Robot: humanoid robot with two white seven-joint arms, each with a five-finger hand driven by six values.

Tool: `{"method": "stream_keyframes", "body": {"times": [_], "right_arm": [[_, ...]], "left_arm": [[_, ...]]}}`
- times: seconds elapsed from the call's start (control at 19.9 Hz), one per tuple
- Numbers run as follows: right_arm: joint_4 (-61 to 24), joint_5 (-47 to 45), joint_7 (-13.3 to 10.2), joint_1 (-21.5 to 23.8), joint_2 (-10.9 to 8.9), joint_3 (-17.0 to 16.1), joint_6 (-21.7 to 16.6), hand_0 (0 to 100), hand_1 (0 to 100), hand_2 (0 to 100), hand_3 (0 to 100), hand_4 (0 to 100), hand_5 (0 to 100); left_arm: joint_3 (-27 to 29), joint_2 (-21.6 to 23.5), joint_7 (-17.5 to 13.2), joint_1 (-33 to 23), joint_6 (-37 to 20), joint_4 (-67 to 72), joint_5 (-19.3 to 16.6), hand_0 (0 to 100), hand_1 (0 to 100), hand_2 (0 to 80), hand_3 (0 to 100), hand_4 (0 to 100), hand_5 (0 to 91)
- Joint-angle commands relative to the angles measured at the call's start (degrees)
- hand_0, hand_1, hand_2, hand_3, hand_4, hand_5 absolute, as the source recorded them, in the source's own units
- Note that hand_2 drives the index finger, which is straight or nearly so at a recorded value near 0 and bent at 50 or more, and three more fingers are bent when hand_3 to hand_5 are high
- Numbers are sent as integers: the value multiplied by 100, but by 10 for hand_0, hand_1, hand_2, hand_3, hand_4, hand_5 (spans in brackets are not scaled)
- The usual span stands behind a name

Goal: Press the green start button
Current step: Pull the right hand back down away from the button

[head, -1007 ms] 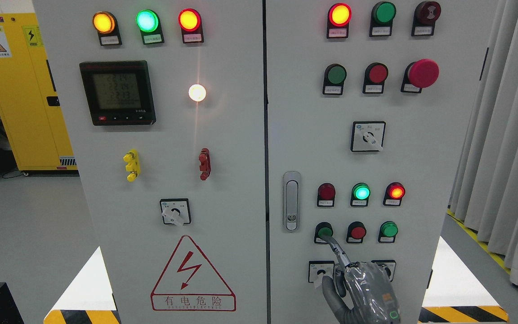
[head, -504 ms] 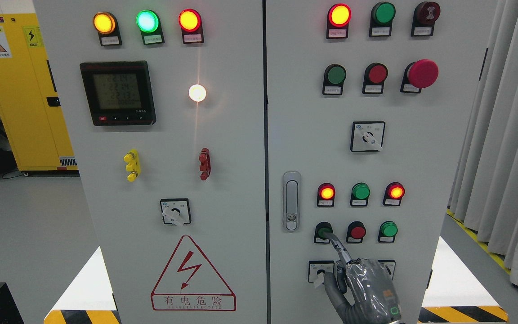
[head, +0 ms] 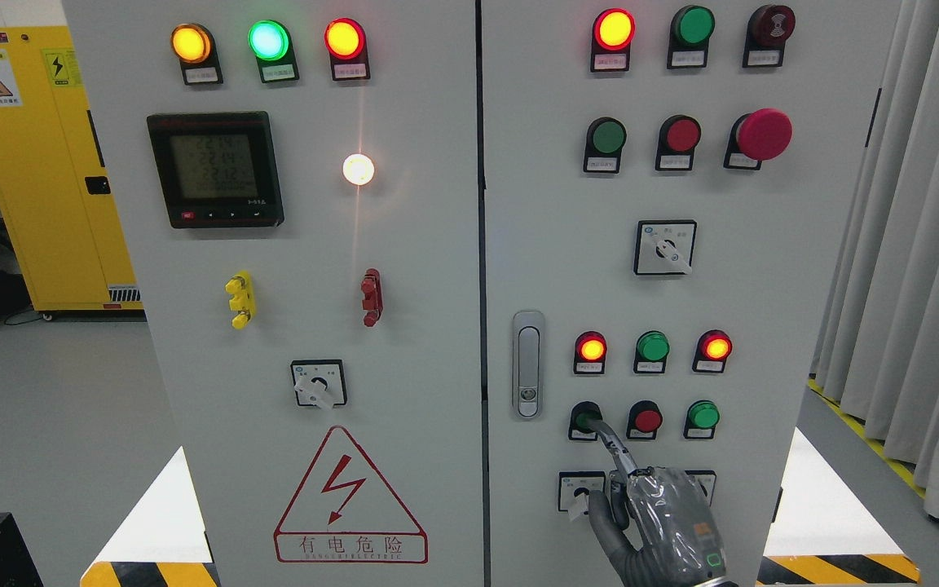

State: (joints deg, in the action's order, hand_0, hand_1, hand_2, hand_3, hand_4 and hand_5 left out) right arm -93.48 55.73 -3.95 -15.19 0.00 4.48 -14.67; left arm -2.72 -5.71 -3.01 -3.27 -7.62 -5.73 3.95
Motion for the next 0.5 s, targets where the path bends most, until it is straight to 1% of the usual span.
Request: {"method": "stream_keyframes", "body": {"times": [0.0, 0.2, 0.45], "right_arm": [[84, -36, -1, 24, -141, -17, -1, 810, 962, 13, 983, 1000, 1000], [-416, -53, -53, 208, -132, 1, 8, 819, 959, 14, 985, 1000, 1000], [-733, -80, -80, 332, -123, 1, -1, 820, 958, 16, 982, 1000, 1000]], "left_arm": [[0, 0, 2, 2, -3, -7, 0, 120, 556, 0, 0, 0, 0], [0, 0, 2, 2, -3, 2, 0, 120, 556, 0, 0, 0, 0], [0, 0, 2, 2, -3, 2, 0, 120, 556, 0, 0, 0, 0]]}}
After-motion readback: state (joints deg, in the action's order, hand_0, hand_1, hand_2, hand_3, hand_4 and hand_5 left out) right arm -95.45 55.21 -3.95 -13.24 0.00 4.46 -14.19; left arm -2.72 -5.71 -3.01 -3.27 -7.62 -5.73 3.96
